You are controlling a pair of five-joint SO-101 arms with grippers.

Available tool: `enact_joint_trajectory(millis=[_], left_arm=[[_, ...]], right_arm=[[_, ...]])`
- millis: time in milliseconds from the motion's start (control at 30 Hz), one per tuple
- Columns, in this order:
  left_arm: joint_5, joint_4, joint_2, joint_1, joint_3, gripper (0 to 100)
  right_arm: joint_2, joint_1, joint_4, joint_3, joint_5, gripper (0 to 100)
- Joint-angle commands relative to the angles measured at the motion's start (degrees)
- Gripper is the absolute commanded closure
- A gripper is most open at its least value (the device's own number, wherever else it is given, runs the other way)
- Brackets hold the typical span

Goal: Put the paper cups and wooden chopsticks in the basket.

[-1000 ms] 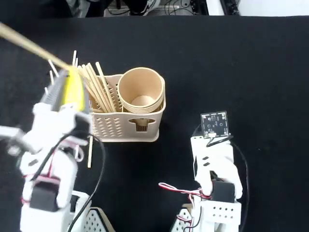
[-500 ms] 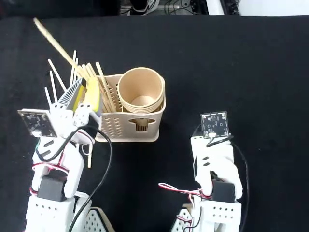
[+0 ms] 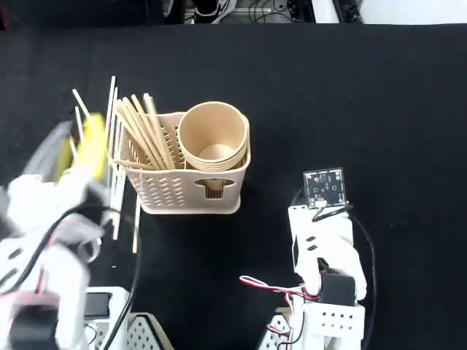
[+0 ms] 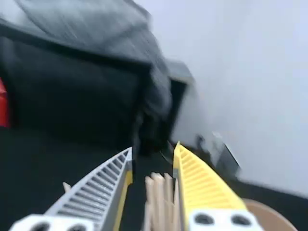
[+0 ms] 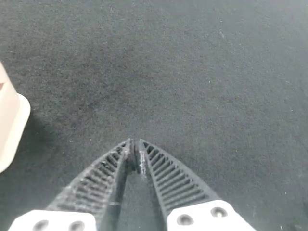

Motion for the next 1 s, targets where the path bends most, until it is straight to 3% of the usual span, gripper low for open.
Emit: enact_joint_trajectory(millis=[0, 233, 433, 600, 733, 967], left_arm=[[0.53, 6.15, 8.44, -10.24, -9.98, 85], [0.53, 6.95, 38.68, -16.84, -18.51, 85], [0.53, 7.03, 60.84, -18.07, -26.86, 85], [0.53, 7.03, 74.20, -17.80, -32.13, 85], [0.53, 7.03, 82.99, -17.63, -34.77, 76], [0.53, 7.03, 96.62, -16.22, -41.19, 76]], right_arm=[[-0.22, 0.88, -0.62, -0.04, 0.18, 97.2], [-0.22, 0.88, -0.62, -0.04, 0.18, 97.2], [-0.22, 0.88, -0.62, -0.04, 0.18, 97.2], [-0.22, 0.88, -0.62, -0.04, 0.18, 97.2], [-0.22, 0.88, -0.62, -0.04, 0.18, 97.2], [-0.22, 0.88, -0.62, -0.04, 0.18, 97.2]])
